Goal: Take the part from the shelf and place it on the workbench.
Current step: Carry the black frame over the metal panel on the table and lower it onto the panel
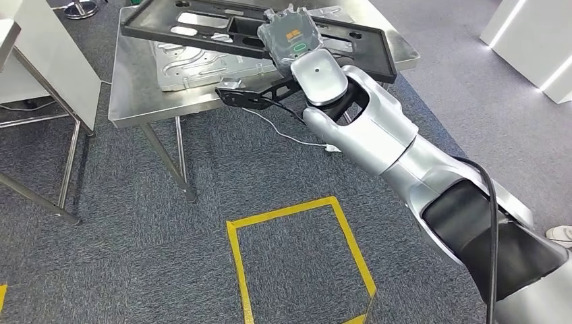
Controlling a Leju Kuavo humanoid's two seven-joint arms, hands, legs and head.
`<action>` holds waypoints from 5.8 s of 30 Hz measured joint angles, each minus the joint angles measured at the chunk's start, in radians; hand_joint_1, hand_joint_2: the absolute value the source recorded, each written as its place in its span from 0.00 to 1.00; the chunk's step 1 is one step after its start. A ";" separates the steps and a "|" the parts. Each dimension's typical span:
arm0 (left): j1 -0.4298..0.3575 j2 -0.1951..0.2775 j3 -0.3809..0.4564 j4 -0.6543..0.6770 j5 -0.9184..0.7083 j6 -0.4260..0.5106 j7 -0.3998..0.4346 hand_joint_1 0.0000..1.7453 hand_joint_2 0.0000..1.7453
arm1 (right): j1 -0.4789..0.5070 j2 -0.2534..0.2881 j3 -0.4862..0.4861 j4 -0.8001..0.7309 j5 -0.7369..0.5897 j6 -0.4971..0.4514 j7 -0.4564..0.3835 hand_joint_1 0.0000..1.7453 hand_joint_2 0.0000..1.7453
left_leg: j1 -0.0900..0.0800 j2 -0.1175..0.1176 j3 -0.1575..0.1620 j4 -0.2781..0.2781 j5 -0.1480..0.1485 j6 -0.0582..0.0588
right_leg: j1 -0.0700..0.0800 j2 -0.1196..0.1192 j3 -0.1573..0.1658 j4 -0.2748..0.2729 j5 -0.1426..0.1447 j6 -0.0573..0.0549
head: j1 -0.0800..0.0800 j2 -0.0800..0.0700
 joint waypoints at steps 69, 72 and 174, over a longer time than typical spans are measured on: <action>0.001 0.019 0.001 -0.002 -0.010 -0.004 0.000 0.00 1.00 | 0.021 0.014 0.002 0.056 0.003 -0.026 -0.014 1.00 1.00 | -0.009 -0.007 -0.014 0.102 -0.088 -0.012 | 0.004 0.003 0.070 -0.196 0.110 -0.019 | 0.011 0.000; 0.004 0.020 0.001 -0.002 -0.009 -0.004 0.000 0.00 1.00 | 0.022 0.013 0.002 0.059 0.003 -0.027 -0.012 1.00 1.00 | -0.003 -0.007 -0.029 0.132 -0.111 -0.025 | 0.000 0.004 0.073 -0.197 0.102 -0.034 | 0.005 0.000; 0.006 0.007 0.002 -0.002 -0.016 -0.004 0.008 0.00 1.00 | 0.074 0.136 0.027 0.226 0.014 -0.089 -0.069 1.00 1.00 | 0.012 -0.008 -0.141 0.191 -0.005 -0.029 | 0.000 0.010 0.149 -0.238 0.079 -0.045 | -0.002 0.000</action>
